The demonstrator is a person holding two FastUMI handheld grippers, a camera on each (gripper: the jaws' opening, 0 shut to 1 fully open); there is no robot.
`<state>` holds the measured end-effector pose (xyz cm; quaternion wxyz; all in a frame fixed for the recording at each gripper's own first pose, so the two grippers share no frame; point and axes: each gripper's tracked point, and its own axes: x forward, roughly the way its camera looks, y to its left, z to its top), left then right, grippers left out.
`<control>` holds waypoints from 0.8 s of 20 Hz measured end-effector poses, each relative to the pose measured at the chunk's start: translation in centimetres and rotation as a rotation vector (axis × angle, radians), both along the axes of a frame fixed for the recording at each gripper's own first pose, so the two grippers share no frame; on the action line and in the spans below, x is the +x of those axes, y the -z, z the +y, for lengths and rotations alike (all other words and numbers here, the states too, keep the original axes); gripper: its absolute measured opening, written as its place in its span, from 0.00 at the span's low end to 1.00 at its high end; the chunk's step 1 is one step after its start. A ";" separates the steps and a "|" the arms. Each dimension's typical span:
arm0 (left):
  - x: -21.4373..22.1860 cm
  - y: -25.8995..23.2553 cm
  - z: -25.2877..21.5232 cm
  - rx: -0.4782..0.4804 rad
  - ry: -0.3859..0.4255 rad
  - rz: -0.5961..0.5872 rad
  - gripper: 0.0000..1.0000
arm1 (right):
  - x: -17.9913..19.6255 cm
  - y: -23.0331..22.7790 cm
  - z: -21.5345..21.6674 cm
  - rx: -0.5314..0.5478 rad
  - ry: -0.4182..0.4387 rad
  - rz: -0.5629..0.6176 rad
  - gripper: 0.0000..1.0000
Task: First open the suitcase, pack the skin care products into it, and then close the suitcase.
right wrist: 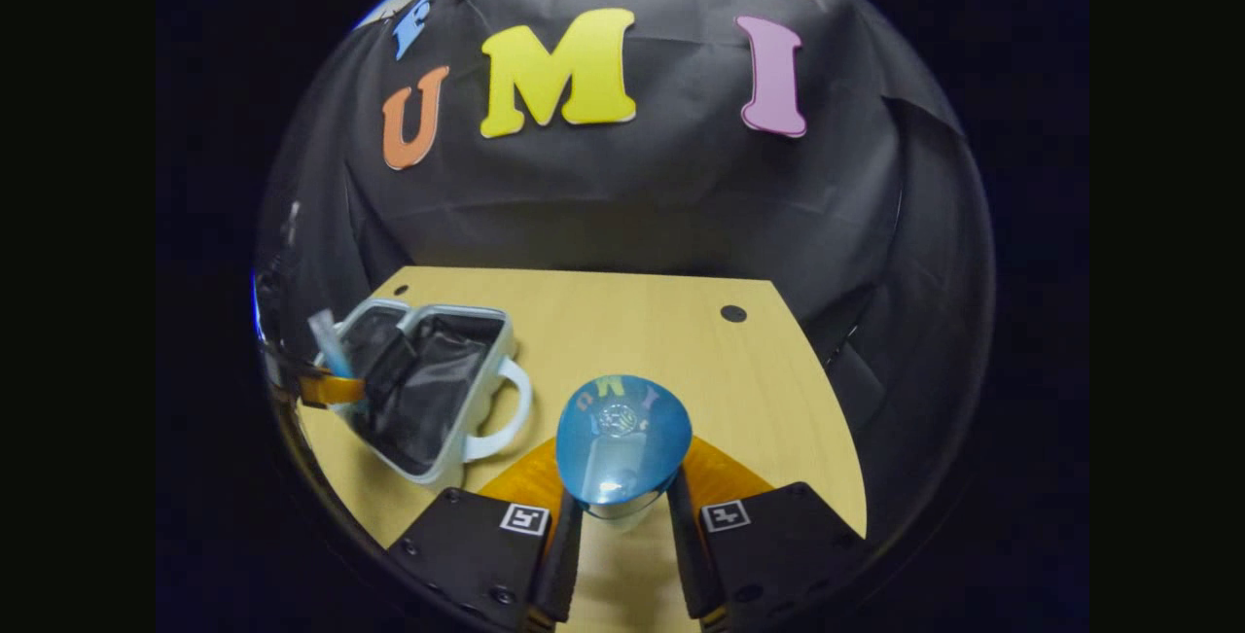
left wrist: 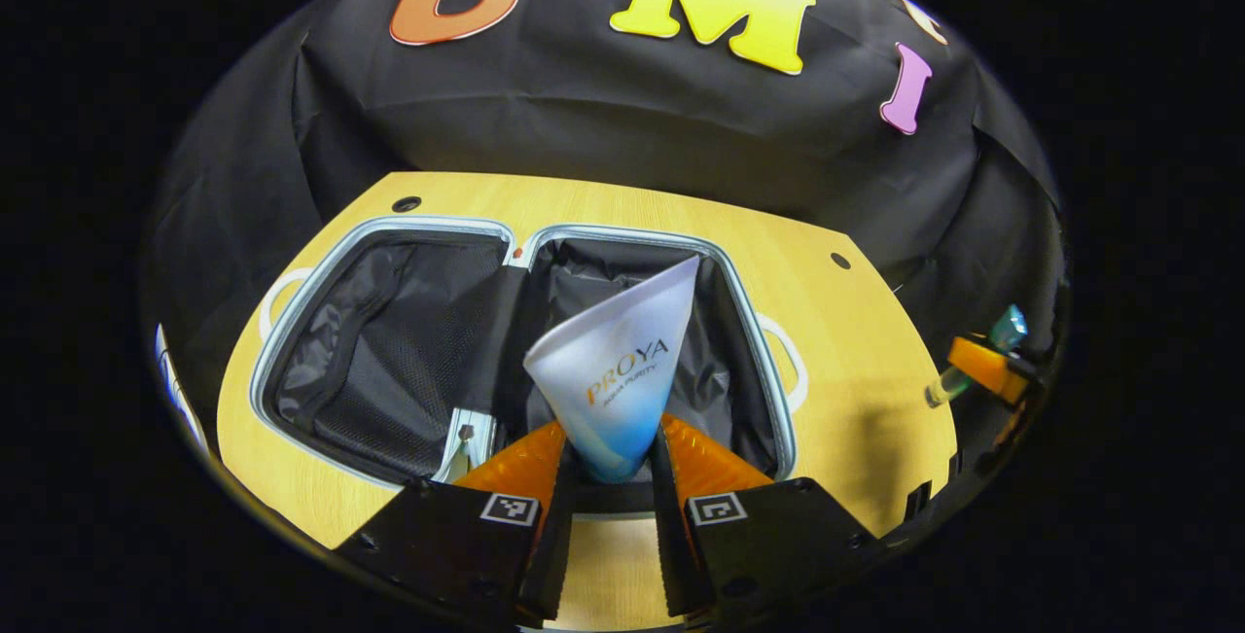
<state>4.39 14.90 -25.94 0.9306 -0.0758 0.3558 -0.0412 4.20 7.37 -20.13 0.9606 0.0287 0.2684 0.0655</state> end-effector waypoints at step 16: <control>5.0 9.3 1.5 0.172 0.032 0.307 0.42 | -7.6 -3.8 4.4 -0.024 0.055 -0.018 0.40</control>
